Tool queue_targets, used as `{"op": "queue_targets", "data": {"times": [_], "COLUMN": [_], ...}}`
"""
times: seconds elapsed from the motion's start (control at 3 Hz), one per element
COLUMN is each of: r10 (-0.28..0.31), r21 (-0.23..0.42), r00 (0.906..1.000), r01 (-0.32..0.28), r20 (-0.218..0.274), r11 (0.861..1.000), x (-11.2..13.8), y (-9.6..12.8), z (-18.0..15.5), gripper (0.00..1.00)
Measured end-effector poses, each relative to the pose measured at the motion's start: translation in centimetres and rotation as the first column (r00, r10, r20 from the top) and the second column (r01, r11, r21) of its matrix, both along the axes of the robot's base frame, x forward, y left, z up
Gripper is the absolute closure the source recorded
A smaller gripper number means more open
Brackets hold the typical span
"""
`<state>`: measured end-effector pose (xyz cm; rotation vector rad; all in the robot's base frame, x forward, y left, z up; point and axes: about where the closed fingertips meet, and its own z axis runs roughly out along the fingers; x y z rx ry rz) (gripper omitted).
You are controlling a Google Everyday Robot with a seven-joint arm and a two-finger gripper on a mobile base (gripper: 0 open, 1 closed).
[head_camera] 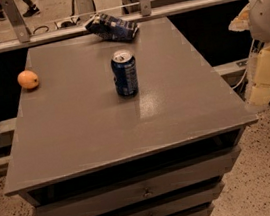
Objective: Move pepsi can near orange
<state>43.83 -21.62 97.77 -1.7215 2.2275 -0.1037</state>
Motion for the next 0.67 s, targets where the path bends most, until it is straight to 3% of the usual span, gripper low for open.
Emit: {"op": "queue_targets", "data": {"times": [0.33,0.67], "r10": [0.0,0.004], "r21": [0.0,0.06], "r00": [1.0,1.0], "r01": [0.0,-0.004], "r20": [0.0,0.009], "r11": [1.0,0.998], "x": [0.0,0.57], "y": [0.0,0.37], "z": [0.0,-0.45], "gripper": [0.0,0.0]}}
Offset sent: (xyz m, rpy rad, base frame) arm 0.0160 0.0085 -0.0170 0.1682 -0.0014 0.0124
